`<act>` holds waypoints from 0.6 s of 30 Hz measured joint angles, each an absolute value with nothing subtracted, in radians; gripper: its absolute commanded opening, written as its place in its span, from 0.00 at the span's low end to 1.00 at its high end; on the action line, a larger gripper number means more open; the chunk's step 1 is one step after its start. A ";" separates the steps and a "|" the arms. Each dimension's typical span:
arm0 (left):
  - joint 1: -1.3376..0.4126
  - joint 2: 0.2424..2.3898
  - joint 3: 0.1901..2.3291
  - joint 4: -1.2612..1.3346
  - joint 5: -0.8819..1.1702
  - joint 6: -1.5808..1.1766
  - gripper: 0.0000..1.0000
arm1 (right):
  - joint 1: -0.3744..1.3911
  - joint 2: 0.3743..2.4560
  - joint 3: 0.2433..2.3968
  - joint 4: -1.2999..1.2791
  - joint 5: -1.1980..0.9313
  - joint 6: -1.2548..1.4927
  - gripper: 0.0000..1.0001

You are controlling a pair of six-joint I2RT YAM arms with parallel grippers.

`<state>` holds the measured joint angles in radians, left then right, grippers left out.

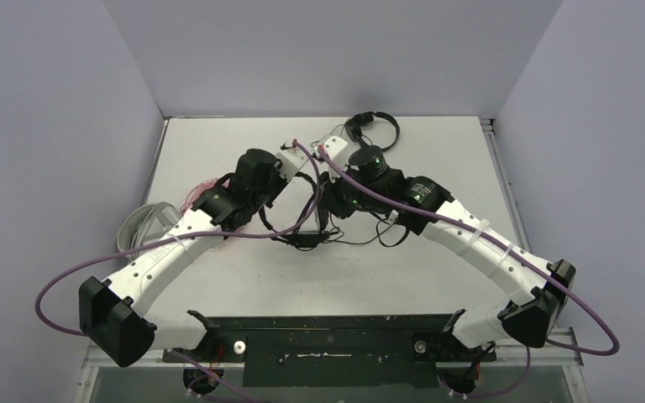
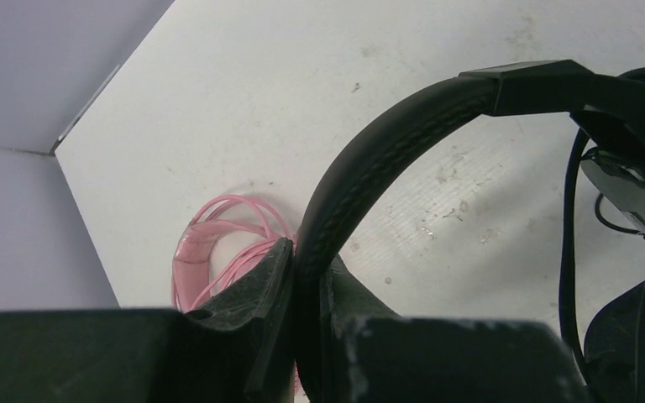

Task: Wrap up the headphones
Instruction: Wrap the headphones cable around the headphones.

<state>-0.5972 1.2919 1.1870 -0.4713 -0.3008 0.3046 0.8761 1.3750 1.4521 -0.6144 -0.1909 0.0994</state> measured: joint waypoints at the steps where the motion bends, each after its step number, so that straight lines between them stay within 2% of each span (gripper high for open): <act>1: -0.617 1.290 1.183 -0.475 -0.296 0.318 0.00 | 0.863 1.387 1.457 -0.630 -0.191 0.092 0.02; 7: -0.670 1.279 1.163 -0.494 -0.276 0.344 0.00 | 0.753 1.421 1.458 -0.681 -0.215 0.075 0.12; 13: -0.689 1.229 1.163 -0.497 -0.215 0.331 0.00 | 0.617 1.421 1.387 -0.656 -0.279 0.076 0.16; 18: -0.688 1.204 1.164 -0.534 -0.116 0.288 0.00 | 0.570 1.418 1.279 -0.550 -0.349 0.084 0.28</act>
